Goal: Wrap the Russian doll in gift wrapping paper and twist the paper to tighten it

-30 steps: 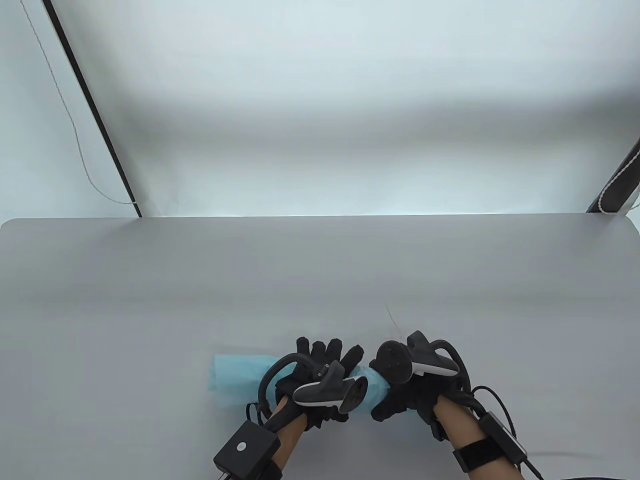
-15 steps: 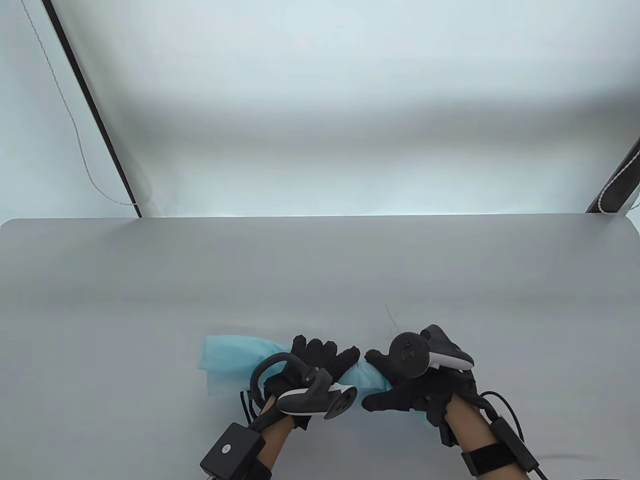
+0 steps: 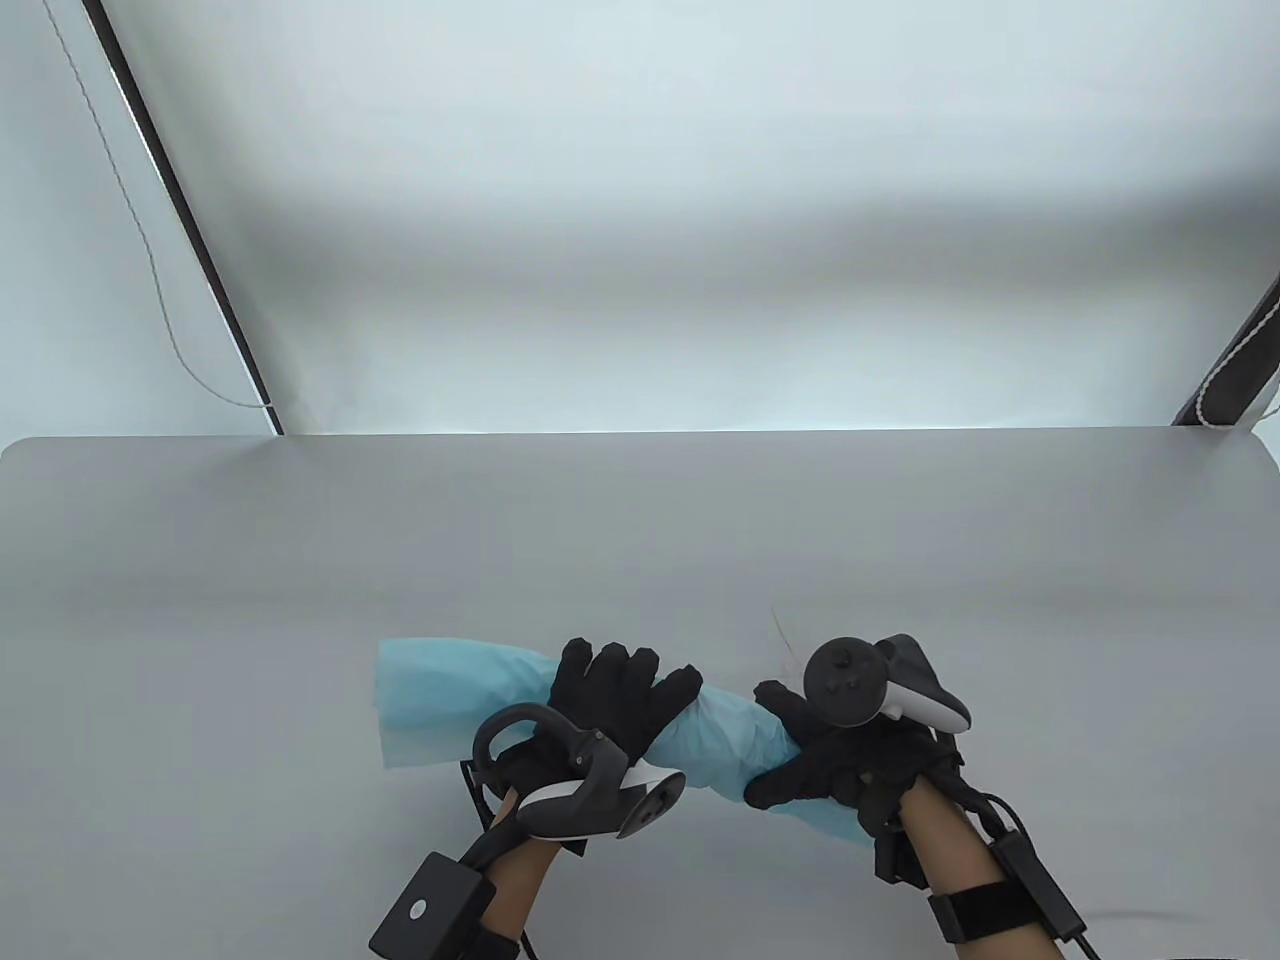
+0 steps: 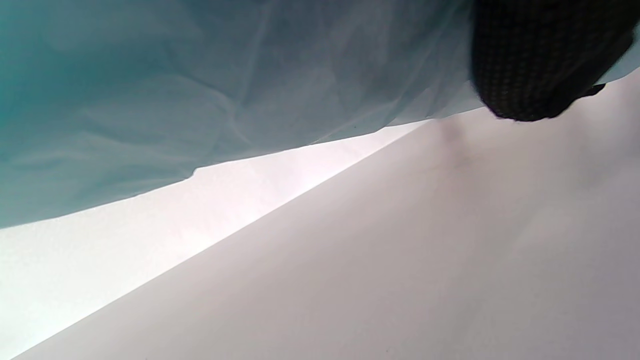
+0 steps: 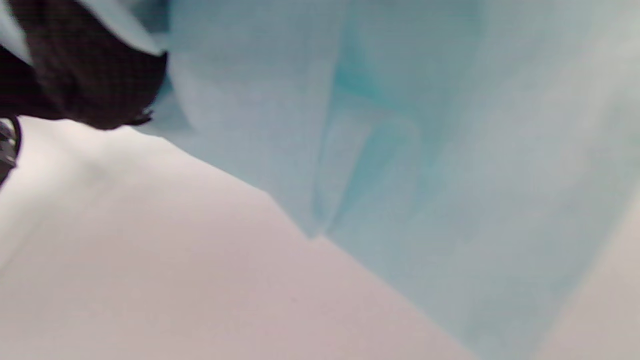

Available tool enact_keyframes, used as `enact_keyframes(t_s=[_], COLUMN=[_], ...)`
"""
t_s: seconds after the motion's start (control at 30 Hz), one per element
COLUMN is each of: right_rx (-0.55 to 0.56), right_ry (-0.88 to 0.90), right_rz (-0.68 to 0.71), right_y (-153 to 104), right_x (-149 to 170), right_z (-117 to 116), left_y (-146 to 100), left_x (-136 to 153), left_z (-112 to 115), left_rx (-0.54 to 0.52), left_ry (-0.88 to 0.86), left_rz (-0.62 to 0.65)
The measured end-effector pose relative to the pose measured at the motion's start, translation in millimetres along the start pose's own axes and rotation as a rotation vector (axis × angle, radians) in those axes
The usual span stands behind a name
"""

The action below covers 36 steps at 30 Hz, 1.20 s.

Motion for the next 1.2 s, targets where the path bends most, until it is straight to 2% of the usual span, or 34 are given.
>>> enact_keyframes(t_s=[0.13, 0.23, 0.43, 0.57, 0.63, 0.77, 0.97, 1.13, 1.17, 1.2], right_rx=[0.028, 0.091, 0.277, 0.242, 0.201, 0.151, 0.251, 0.319, 0.302, 0.212], right_ry=[-0.212, -0.277, -0.118, -0.055, -0.006, -0.031, -0.226, -0.230, -0.213, -0.149], right_rz=[-0.090, -0.130, -0.111, -0.017, -0.012, -0.011, 0.026, 0.067, 0.081, 0.102], right_y=[7, 10, 8, 7, 8, 10, 14, 15, 14, 14], right_x=[-15, -20, -15, -11, -7, -7, -15, -18, -18, -18], right_z=[-9, -11, -12, -13, -14, -16, -23, -25, -25, -25], left_y=[2, 3, 4, 5, 5, 5, 4, 7, 9, 11], left_x=[-5, -7, -5, -5, -6, -6, -4, 0, 2, 5], left_z=[-1, 0, 0, 2, 2, 1, 7, 14, 15, 17], left_rx=[0.006, 0.016, 0.028, 0.036, 0.036, 0.044, 0.081, 0.132, 0.146, 0.190], left_ry=[0.025, 0.022, -0.015, -0.048, -0.051, -0.047, -0.045, -0.056, -0.059, -0.070], left_rz=[0.004, -0.001, -0.026, -0.019, -0.017, -0.018, -0.021, -0.046, -0.055, -0.064])
Point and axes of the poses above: the tracker on the back of each hand, its own x axis roughly to the little-finger side, its own y axis roughly from the wrist to the fingertips, z = x × y, the point moved 2 cm from there along y, roughly from the wrist to the fingertips, and after that the axes turned 6 degrees about x, right-handed, at the moved point
